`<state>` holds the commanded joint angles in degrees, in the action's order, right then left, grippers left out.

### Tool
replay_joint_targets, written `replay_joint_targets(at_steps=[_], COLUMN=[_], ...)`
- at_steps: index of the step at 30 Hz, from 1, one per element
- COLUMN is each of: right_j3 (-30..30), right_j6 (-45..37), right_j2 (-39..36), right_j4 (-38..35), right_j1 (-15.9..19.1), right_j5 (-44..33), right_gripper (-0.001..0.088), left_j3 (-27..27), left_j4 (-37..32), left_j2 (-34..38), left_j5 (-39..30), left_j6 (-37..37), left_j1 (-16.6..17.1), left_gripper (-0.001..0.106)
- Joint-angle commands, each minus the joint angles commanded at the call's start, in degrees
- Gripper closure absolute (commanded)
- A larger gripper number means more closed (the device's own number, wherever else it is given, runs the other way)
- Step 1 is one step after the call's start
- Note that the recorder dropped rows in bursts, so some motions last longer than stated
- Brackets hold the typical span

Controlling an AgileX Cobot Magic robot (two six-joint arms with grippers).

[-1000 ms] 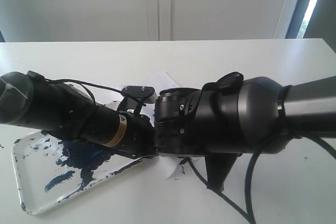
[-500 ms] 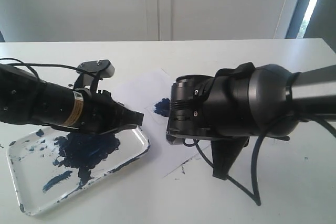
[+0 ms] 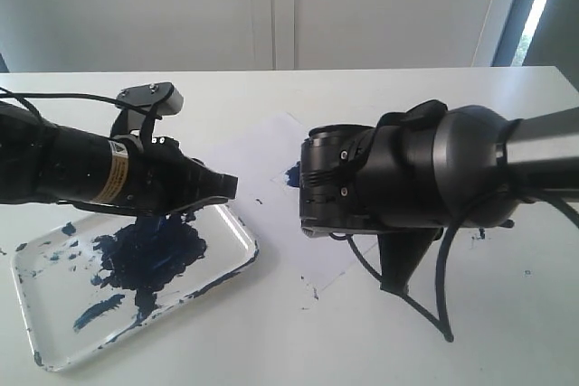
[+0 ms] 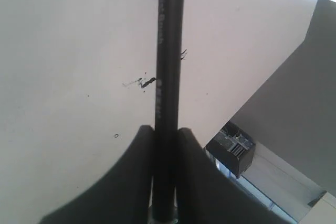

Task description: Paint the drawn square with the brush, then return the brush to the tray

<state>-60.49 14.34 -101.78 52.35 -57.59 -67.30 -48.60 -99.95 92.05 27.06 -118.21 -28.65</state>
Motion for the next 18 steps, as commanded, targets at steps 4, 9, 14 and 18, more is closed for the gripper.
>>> replay_joint_targets(at_steps=[4, 9, 14, 18], right_j3=[0.0, 0.0, 0.0, 0.0], right_j6=[-0.25, -1.23, -1.24, -2.76], right_j2=[0.0, 0.0, 0.36, 0.74], right_j4=[-1.95, -3.76, -4.39, -7.43], right_j1=[0.0, -0.11, -2.51, -5.52], right_j5=[0.3, -2.66, -2.66, -2.66], right_gripper=[0.0868, 0.0868, 0.0868, 0.0868], left_j3=[0.0, -0.22, -0.21, -1.94], left_j4=[4.31, 8.89, 13.14, 13.72], left_j2=[0.0, 0.62, 3.41, 5.28], left_j5=[-0.14, -1.15, -0.53, 1.12], left_j6=[4.68, 8.18, 12.75, 13.43], left_j1=[0.0, 0.0, 0.0, 0.0], left_gripper=[0.105, 0.105, 0.105, 0.105])
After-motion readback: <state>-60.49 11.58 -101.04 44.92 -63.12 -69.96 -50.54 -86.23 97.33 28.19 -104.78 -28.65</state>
